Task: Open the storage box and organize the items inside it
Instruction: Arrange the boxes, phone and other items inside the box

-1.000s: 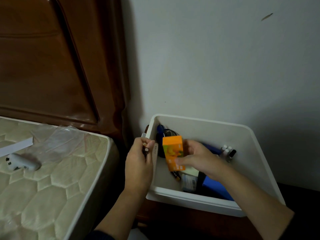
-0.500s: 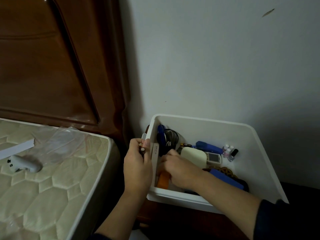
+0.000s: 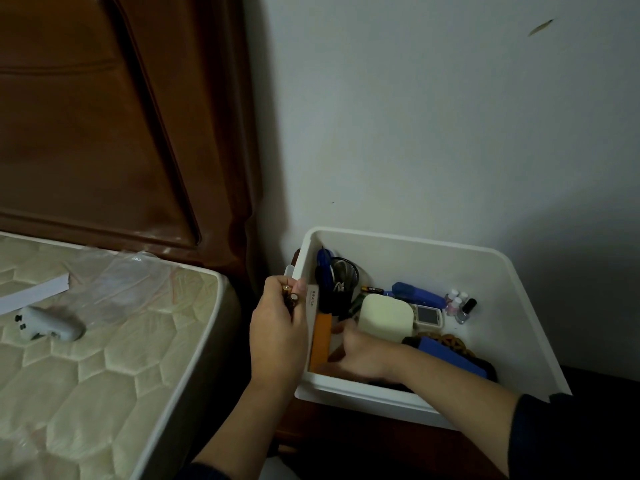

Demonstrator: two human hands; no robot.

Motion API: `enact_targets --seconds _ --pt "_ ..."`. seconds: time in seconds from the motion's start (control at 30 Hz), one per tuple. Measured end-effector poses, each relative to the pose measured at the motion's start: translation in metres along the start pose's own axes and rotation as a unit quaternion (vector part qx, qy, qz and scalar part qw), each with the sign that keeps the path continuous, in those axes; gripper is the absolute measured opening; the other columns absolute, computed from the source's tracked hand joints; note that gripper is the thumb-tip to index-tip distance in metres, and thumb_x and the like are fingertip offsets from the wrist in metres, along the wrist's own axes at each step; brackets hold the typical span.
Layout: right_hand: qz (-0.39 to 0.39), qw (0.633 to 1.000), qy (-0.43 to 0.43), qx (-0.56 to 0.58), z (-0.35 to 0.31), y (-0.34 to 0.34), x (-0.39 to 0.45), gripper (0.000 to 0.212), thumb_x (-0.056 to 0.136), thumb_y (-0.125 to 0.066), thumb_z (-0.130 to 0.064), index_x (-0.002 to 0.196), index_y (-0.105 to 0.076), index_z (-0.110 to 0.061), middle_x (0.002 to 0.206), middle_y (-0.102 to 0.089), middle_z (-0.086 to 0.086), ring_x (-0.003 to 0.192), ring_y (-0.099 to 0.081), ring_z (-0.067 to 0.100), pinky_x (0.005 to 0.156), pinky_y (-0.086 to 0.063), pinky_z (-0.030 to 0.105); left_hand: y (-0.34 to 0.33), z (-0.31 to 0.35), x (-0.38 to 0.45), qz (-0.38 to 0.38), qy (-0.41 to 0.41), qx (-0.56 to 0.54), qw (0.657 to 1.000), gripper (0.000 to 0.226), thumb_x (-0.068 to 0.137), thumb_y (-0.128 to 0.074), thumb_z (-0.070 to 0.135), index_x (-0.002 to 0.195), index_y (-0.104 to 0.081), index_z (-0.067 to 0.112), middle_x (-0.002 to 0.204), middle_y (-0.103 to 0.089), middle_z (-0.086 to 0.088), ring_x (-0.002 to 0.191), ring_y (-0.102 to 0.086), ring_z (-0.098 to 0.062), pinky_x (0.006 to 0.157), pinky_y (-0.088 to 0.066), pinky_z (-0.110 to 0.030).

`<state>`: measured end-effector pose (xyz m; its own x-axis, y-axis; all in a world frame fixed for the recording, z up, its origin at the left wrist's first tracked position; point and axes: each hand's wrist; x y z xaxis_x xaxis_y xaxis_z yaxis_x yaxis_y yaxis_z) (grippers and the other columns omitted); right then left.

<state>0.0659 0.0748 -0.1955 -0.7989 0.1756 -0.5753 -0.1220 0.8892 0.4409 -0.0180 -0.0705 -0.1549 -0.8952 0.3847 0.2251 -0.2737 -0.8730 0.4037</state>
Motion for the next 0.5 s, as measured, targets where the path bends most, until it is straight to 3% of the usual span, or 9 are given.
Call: enact_targets --seconds 0.1,0.17,0.3,0.4,0.5 --pt "-0.015 0.998 0.041 -0.051 -0.002 -0.003 0.003 0.04 0.094 -0.078 -0.035 0.124 -0.051 -0.037 0.13 -0.062 -0.009 0.098 -0.059 0.0 0.085 -0.048 0.011 0.0 0.002 -0.001 -0.002 -0.004 0.008 1.0 0.025 0.102 -0.044 0.058 0.098 -0.053 0.035 0.069 -0.064 0.008 0.063 -0.064 0.001 0.046 -0.044 -0.012" --pt "-0.036 0.998 0.037 -0.032 -0.001 -0.001 0.002 0.024 0.096 -0.075 -0.031 0.11 -0.058 -0.042 0.112 -0.064 -0.018 0.098 -0.061 -0.002 0.081 -0.049 0.008 -0.001 0.004 -0.001 -0.003 -0.012 0.016 1.0 0.027 0.101 -0.042 0.059 0.098 -0.053 0.034 0.07 -0.064 0.009 0.066 -0.066 0.002 0.046 -0.045 -0.011" --pt "-0.029 1.0 0.002 -0.001 0.002 0.003 0.002 0.02 0.096 -0.074 -0.032 0.113 -0.064 -0.037 0.108 -0.069 -0.012 0.104 -0.069 0.007 0.085 -0.057 0.023 0.0 0.003 -0.001 -0.023 -0.024 0.046 0.998 0.032 0.1 -0.037 0.063 0.101 -0.052 0.035 0.08 -0.066 0.012 0.072 -0.066 -0.011 0.055 -0.048 -0.02" --pt "0.02 1.0 -0.011 0.011 0.003 0.012 0.002 0.023 0.097 -0.069 -0.023 0.12 -0.069 -0.02 0.104 -0.076 0.0 0.094 -0.075 0.013 0.084 -0.064 0.032 0.001 0.003 -0.001 -0.04 -0.039 0.072 0.996 0.022 0.104 -0.041 0.054 0.1 -0.052 0.036 0.082 -0.067 0.013 0.077 -0.067 -0.012 0.078 -0.058 -0.044" --pt "0.138 0.99 0.022 -0.029 0.007 0.03 -0.003 0.035 0.095 -0.068 -0.018 0.128 -0.067 -0.028 0.113 -0.072 -0.008 0.098 -0.069 0.005 0.09 -0.06 0.028 0.001 0.006 -0.002 -0.031 -0.088 0.136 0.986 0.011 0.106 -0.046 0.045 0.099 -0.051 0.038 0.086 -0.067 0.015 0.084 -0.063 -0.005 0.102 -0.039 -0.034"
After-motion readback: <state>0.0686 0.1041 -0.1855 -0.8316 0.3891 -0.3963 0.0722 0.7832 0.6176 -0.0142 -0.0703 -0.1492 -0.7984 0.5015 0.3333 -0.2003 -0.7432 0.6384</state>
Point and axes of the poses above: each hand's wrist, its own x-axis towards the middle knuckle, its own y-axis out of the back of the hand, z = x × y
